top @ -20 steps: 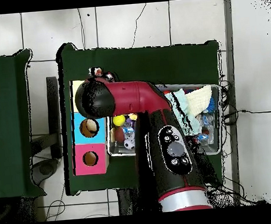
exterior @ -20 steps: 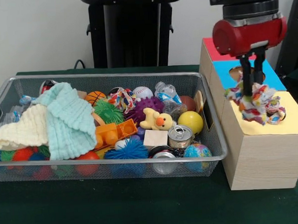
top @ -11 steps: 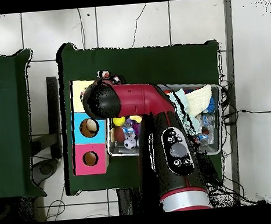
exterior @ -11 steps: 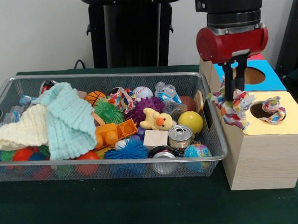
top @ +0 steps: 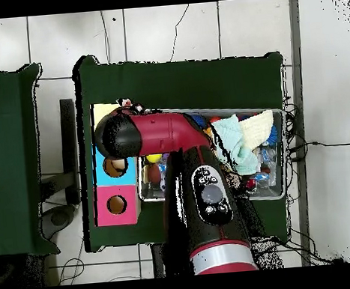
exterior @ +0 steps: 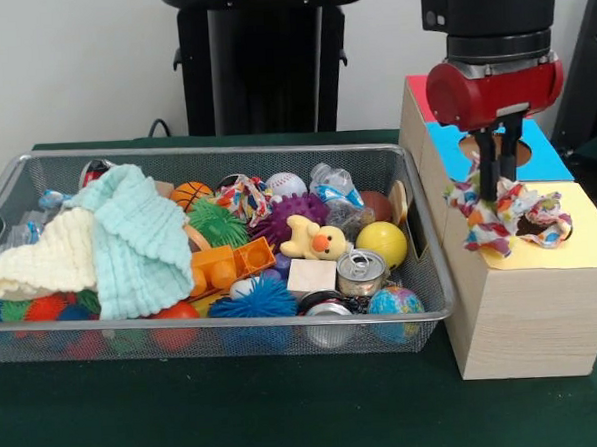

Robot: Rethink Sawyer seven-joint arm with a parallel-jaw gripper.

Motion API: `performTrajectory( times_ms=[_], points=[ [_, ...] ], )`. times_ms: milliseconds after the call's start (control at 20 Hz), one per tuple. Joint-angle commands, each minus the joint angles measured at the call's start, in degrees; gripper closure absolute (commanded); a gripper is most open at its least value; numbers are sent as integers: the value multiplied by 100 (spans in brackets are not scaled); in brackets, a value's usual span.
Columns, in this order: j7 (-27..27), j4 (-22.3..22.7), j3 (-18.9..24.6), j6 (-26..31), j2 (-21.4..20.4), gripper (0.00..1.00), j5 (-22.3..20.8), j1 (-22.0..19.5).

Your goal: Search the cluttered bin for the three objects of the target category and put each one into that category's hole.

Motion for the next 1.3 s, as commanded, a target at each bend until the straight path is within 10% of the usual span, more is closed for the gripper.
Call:
performTrajectory(
  times_ms=[50, 1300],
  points=[
    [1408, 514, 53, 159, 161, 100, 319, 69],
    [1546, 657, -259, 593, 135, 100, 1093, 660]
  ],
)
